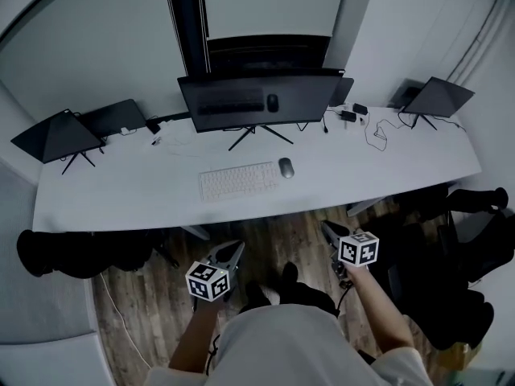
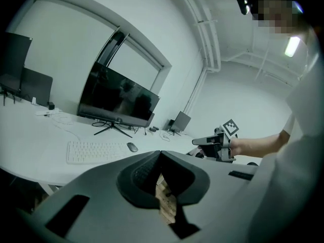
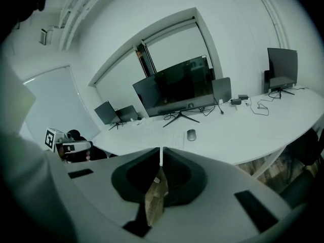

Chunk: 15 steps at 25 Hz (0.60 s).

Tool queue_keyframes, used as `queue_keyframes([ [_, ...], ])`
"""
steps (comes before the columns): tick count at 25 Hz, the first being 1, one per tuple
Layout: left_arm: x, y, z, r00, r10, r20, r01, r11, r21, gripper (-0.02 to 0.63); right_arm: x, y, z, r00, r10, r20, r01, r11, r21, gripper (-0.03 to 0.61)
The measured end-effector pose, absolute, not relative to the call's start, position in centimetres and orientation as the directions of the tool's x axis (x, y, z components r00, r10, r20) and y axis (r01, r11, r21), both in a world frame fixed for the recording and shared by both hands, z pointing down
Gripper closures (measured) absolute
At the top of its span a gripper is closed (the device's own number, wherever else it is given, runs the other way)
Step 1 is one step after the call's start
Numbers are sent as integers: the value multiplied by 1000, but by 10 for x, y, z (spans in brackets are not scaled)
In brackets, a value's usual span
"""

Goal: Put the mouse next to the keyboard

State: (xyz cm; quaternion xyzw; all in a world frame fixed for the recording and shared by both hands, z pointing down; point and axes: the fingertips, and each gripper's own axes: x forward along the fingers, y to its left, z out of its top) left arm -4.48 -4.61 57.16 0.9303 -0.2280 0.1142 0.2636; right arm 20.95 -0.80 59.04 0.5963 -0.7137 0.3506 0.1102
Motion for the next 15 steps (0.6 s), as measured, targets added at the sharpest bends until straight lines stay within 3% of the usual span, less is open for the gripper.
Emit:
queue_keyframes([
  [15, -11, -28, 531, 857, -427, 288, -510, -778, 367, 597, 249, 21, 545, -273, -836, 476, -942, 131, -310, 540],
])
